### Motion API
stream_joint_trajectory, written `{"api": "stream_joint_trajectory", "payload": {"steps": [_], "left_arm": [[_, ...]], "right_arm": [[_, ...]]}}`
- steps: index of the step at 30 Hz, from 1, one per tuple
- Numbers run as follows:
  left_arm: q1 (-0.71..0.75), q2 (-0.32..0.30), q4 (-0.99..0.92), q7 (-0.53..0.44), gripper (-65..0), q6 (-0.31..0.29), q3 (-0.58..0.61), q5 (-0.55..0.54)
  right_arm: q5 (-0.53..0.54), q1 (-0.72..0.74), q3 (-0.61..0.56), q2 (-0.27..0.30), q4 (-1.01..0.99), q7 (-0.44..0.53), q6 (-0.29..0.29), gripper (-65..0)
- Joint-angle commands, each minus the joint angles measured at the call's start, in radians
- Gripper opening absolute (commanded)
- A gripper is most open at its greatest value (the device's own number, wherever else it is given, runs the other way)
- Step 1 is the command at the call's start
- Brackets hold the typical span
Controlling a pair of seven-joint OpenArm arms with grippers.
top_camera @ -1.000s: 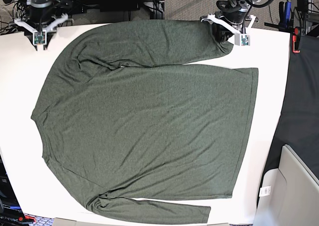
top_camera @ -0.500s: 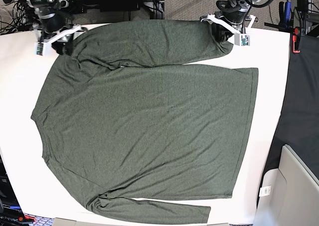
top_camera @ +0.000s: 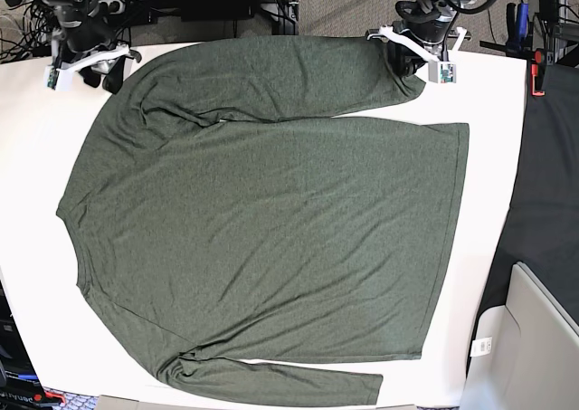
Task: Fold the T-shirt properly
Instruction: 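Grasp the shoulder corner nearest the right gripper with the right gripper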
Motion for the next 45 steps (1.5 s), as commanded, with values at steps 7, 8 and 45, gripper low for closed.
{"api": "stream_joint_trajectory", "payload": {"steps": [7,8,45], "left_arm": [[0.011,-0.007,0.007,0.006,-65.0,0.004,-0.005,-0.004],[0.011,-0.007,0.007,0.006,-65.0,0.004,-0.005,-0.004],[0.013,-0.007,0.007,0.006,-65.0,0.004,-0.005,-0.004]], "right_arm": [[0.014,0.015,0.003,-0.019,-0.013,0.024,0.007,-39.5],[0.014,0.019,0.003,-0.02,-0.023,0.024,0.007,-39.5],[0.014,0.138,0.003,-0.128,-0.146,0.022,0.01,-59.1]]}}
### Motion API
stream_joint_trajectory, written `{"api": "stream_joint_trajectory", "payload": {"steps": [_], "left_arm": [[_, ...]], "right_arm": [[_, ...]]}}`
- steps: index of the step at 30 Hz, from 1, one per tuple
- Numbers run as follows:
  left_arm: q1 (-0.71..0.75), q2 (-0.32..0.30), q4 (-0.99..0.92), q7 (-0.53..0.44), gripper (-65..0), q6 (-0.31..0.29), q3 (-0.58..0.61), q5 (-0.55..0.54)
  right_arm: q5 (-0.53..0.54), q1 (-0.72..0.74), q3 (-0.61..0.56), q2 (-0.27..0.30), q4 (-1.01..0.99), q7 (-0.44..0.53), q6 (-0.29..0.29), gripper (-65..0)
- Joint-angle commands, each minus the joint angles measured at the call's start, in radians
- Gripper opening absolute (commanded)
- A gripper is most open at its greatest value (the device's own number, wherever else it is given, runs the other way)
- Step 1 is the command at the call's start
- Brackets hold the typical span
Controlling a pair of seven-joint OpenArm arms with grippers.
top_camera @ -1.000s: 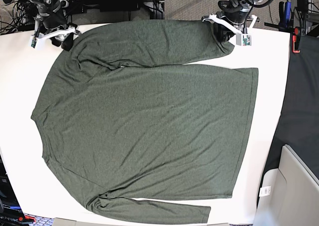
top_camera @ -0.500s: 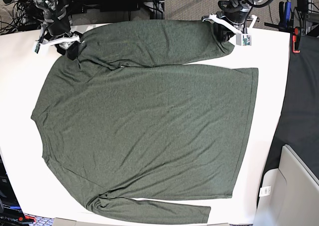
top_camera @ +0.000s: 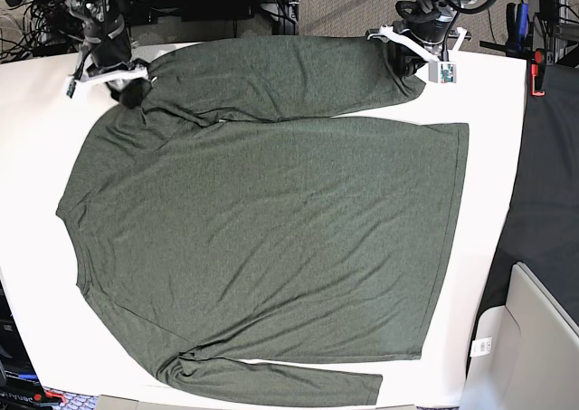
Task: Fold the T-shirt properly
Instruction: 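Grasp the shoulder corner nearest the right gripper with the right gripper, then lift the shoulder edge with both grippers and pull it taut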
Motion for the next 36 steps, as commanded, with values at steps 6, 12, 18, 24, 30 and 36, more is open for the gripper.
{"api": "stream_joint_trajectory", "payload": {"steps": [6,12,18,24,30,36], "left_arm": [[0.014,-0.016,0.011,0.008,-65.0,0.004,-0.006,-0.004],[0.023,-0.051,0.013,-0.027,-65.0,0.004,-0.007,-0.004],[0.089,-0.104,0.013,-0.098,-65.0,0.004,-0.006,-0.004],[0.144,-0.13,0.019,-0.144,-65.0,0.004,-0.006,-0.004],[0.161,-0.145,0.068,-0.148,-65.0,0.004,-0.006,-0.004],[0.106,-0.148,0.106,-0.148,-65.0,0.004,-0.007,-0.004]], "right_arm": [[-0.005,-0.027,0.006,0.011,0.019,-0.018,-0.004,-64.8],[-0.005,-0.086,0.007,0.012,0.122,-0.015,-0.002,-64.8],[0.009,-0.137,0.067,0.026,0.165,-0.015,0.013,-64.8],[0.119,-0.211,0.133,0.066,0.166,-0.017,0.14,-64.8],[0.162,-0.218,0.173,0.086,0.179,-0.017,0.14,-64.8],[0.157,-0.143,0.178,0.094,0.197,-0.017,0.142,-64.8]]}}
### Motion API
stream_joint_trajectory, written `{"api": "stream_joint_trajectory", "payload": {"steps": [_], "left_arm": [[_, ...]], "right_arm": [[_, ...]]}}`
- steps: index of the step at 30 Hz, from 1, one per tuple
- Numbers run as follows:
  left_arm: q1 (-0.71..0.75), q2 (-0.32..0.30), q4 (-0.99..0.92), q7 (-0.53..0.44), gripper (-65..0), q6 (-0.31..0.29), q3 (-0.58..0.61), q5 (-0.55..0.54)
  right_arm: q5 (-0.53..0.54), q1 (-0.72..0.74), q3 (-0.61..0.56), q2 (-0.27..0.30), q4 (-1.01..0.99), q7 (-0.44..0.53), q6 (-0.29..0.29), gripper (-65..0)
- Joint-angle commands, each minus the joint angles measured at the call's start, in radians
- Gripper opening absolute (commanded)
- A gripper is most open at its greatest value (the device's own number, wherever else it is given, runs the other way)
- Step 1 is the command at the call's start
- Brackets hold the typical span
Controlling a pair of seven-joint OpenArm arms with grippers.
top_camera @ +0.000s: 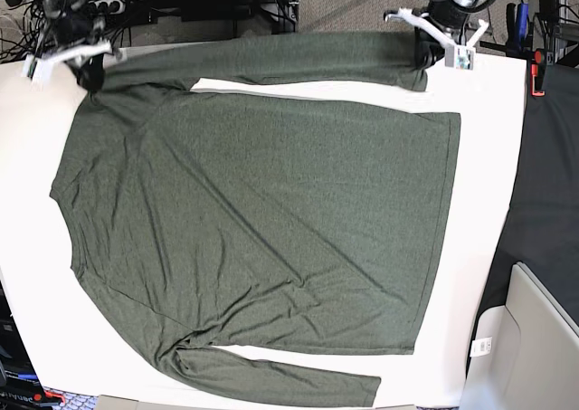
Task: Fold the T-shirt properly
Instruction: 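Lift the shoulder edge with both grippers and pull it taut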
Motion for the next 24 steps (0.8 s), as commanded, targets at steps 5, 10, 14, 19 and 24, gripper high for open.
{"api": "stream_joint_trajectory", "payload": {"steps": [5,10,14,19,24], "left_arm": [[-0.094,-0.009,0.02,-0.024,-65.0,0.004,-0.005,0.0],[-0.178,-0.01,0.017,-0.021,-65.0,0.004,-0.005,0.002],[-0.232,-0.01,0.015,-0.019,-65.0,0.004,-0.005,0.004],[-0.293,-0.009,0.0,0.036,-65.0,0.004,-0.036,0.004],[-0.361,-0.007,-0.055,0.047,-65.0,0.004,-0.054,0.002]], "right_arm": [[-0.006,0.071,0.005,0.017,0.01,0.027,0.007,-64.8],[-0.083,0.142,-0.017,0.017,-0.002,0.027,0.008,-64.8],[-0.106,0.2,-0.042,0.018,-0.026,0.027,0.008,-64.8],[-0.135,0.277,-0.1,0.018,-0.095,0.027,0.008,-64.8],[-0.14,0.334,-0.138,0.012,-0.157,0.027,0.008,-64.8]]}}
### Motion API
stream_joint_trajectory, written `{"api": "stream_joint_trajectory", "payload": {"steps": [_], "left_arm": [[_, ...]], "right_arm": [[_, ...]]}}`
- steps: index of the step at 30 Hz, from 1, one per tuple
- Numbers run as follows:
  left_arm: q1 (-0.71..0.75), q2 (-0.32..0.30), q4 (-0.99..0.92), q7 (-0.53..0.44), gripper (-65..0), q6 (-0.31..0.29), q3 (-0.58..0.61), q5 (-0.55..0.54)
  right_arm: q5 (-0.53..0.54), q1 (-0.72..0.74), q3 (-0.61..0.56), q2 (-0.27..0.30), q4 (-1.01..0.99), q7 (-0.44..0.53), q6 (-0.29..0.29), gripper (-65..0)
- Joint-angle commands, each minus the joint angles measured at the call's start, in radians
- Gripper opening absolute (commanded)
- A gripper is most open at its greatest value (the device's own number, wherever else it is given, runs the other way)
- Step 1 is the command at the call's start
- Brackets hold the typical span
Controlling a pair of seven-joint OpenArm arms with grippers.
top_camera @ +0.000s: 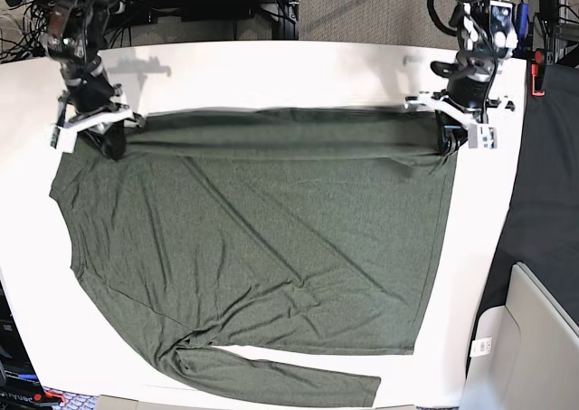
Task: Fold the T-shirt properly
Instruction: 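Lift the shoulder edge with both grippers and pull it taut, then drag the held shoulder edge across the table with both grippers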
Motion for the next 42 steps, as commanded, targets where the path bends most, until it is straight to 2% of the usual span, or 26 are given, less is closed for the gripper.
{"api": "stream_joint_trajectory", "payload": {"steps": [1,8,13,15,20,25,29,32,37,42], "left_arm": [[-0.021,-0.008,0.003,-0.031,-65.0,-0.001,-0.004,-0.003],[-0.071,-0.005,-0.118,-0.031,-65.0,-0.001,0.0,-0.005],[-0.068,-0.003,-0.124,-0.03,-64.7,0.002,-0.001,-0.005],[-0.067,-0.003,-0.126,-0.028,-62.4,0.003,-0.001,-0.003],[-0.068,-0.003,-0.128,0.033,-50.9,0.006,-0.004,-0.003],[-0.067,-0.008,-0.128,0.046,-44.7,0.012,-0.004,-0.002],[-0.059,-0.008,-0.12,0.046,-41.8,0.012,-0.041,-0.005],[-0.005,-0.003,-0.101,0.046,-40.5,0.012,-0.089,-0.008],[0.07,-0.003,-0.08,0.046,-35.4,0.012,-0.096,-0.011],[0.079,-0.003,-0.086,0.11,-33.2,0.012,-0.101,-0.126]], "right_arm": [[0.007,0.013,0.004,0.011,0.005,0.027,0.006,-64.8],[0.007,0.028,-0.008,0.009,-0.009,0.027,0.006,-64.8],[0.007,0.027,-0.003,0.012,-0.009,0.027,0.006,-64.8],[0.007,0.028,-0.003,0.012,-0.009,0.027,0.006,-64.8],[0.007,0.028,-0.003,0.011,-0.009,0.027,0.006,-64.8],[0.007,0.028,-0.003,0.011,-0.009,0.027,0.006,-64.8],[0.007,0.028,-0.003,0.011,-0.009,0.027,0.006,-64.8],[0.007,0.028,-0.003,0.009,-0.009,0.027,0.006,-64.8],[0.007,0.028,-0.003,0.009,-0.009,0.027,0.006,-64.8],[0.007,0.03,-0.005,0.008,-0.009,0.027,0.006,-64.8]]}}
